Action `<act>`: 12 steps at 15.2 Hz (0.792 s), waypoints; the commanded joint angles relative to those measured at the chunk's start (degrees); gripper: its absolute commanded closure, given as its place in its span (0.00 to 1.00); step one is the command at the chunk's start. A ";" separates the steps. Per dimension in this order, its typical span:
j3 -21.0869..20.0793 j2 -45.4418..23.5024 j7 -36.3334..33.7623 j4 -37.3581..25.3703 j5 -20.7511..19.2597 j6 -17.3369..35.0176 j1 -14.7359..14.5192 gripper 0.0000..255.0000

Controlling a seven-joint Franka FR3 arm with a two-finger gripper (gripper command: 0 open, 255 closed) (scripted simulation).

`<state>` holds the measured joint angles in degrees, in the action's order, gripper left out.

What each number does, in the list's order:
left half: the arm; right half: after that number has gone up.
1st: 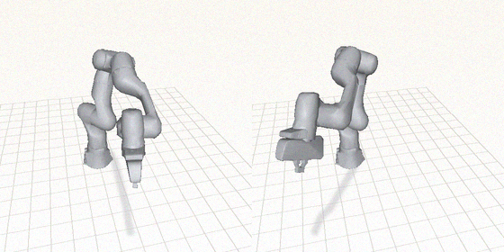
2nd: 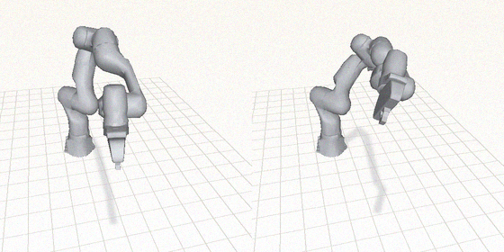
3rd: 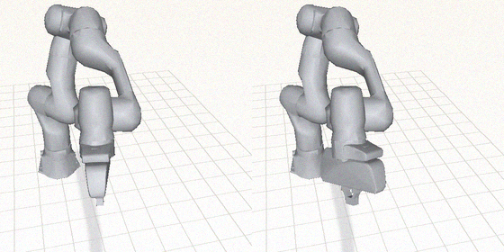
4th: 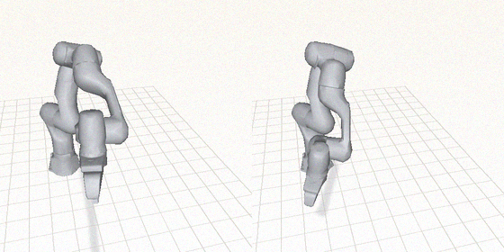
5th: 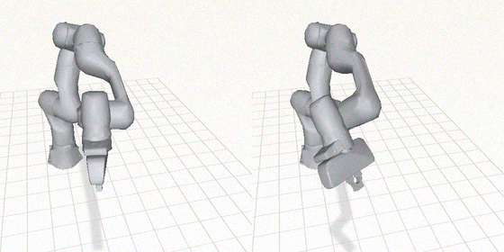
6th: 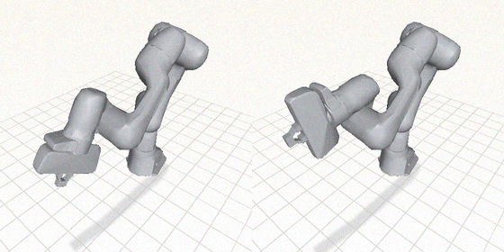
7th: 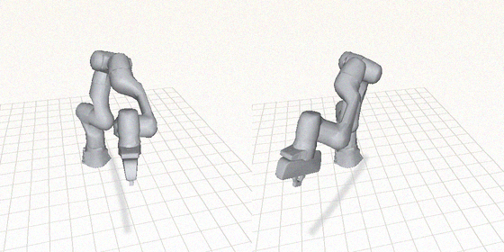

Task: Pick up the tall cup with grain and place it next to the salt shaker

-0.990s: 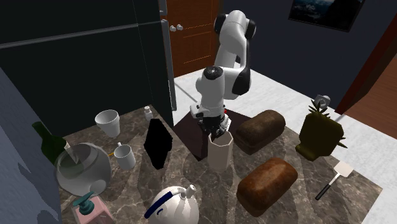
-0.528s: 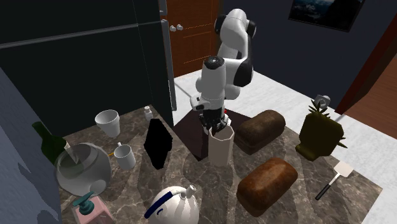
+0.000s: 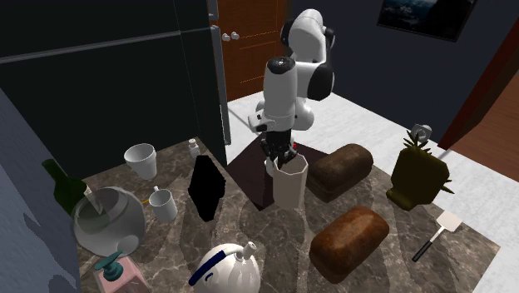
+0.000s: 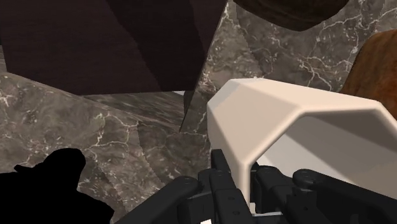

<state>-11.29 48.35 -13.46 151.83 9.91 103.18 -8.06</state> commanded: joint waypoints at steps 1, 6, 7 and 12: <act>0.21 0.04 -0.07 -1.56 -0.22 -1.58 0.10 1.00; 0.71 -0.08 -0.23 -5.46 -0.72 -5.35 0.33 1.00; 0.81 -0.15 -0.26 -6.26 -0.82 -6.09 0.37 1.00; 1.25 -0.67 -0.43 -10.39 -1.26 -9.69 0.58 1.00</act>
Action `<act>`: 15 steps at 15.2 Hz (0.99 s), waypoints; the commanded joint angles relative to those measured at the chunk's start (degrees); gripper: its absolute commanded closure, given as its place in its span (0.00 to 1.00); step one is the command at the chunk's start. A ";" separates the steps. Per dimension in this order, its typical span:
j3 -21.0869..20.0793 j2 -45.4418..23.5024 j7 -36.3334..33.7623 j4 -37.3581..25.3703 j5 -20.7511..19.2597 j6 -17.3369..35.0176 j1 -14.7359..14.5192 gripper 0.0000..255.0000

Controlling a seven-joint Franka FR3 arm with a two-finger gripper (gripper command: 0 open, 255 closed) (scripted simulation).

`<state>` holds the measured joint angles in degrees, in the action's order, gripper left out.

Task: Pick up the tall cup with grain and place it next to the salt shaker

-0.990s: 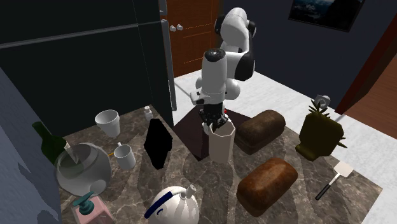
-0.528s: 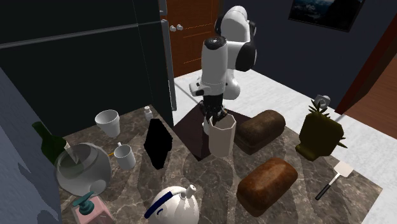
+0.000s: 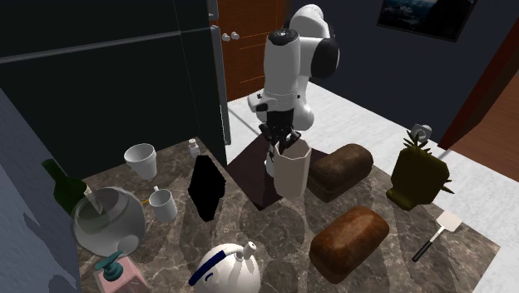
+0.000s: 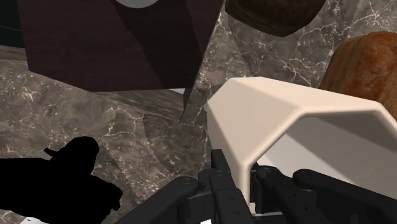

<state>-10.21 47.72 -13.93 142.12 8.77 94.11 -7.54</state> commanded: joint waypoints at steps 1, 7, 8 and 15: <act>0.24 -0.18 0.02 -1.54 -0.20 -1.34 0.10 1.00; 0.69 -1.27 -0.20 -6.81 -0.67 -5.52 0.33 1.00; 0.75 -1.49 -0.24 -7.72 -0.74 -6.21 0.37 1.00; 1.17 -3.31 -0.52 -14.31 -1.20 -10.98 0.61 1.00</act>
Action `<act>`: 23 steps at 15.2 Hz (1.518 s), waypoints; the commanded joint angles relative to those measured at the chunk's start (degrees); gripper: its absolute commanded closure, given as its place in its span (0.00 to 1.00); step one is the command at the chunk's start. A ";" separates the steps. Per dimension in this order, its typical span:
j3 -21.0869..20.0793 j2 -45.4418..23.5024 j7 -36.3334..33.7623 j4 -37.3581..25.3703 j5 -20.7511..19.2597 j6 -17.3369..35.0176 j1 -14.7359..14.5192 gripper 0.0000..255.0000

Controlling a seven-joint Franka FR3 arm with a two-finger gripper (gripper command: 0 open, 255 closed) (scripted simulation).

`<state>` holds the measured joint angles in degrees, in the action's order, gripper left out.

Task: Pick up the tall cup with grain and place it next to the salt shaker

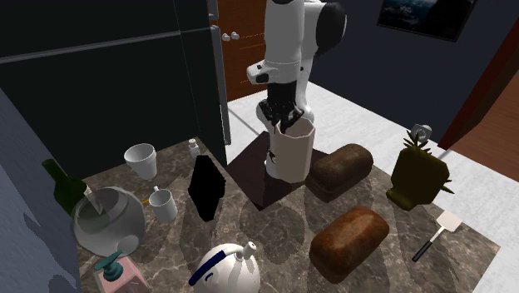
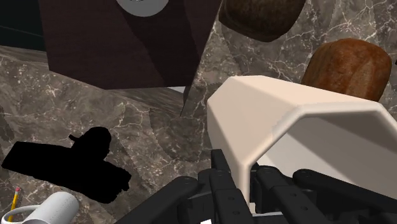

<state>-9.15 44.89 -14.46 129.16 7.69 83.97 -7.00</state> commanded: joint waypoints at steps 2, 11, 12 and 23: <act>0.22 -1.10 -0.09 -3.31 -0.24 -2.19 0.14 1.00; 10.48 -0.47 11.01 -2.80 -7.55 -2.93 2.86 1.00; 11.76 -0.66 12.39 -2.97 -8.47 -2.89 3.20 1.00; 25.77 -7.02 27.70 -8.75 -17.09 -1.32 6.20 1.00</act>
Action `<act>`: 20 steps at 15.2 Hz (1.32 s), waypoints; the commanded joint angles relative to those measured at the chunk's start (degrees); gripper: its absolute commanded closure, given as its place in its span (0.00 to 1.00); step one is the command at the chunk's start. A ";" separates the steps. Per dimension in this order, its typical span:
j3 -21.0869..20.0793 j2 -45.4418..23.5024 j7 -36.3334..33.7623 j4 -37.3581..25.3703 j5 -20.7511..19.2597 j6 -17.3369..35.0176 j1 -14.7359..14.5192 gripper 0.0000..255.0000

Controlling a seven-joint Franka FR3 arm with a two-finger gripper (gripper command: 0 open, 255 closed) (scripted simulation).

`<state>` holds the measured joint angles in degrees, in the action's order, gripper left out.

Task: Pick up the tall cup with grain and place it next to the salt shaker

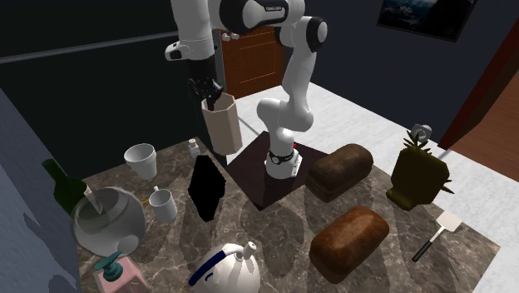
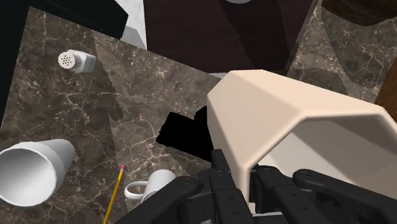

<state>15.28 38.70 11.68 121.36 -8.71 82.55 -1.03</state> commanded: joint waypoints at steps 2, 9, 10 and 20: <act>3.94 -2.77 4.39 -2.79 -1.77 0.54 0.51 1.00; 13.46 -11.55 14.79 -11.19 -3.52 2.19 0.86 1.00; 14.92 -13.08 16.38 -12.66 -3.43 2.41 0.83 1.00; 17.93 -14.35 18.61 -7.90 -3.96 8.76 1.33 1.00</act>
<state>33.08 24.23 30.31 112.52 -12.56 90.42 0.23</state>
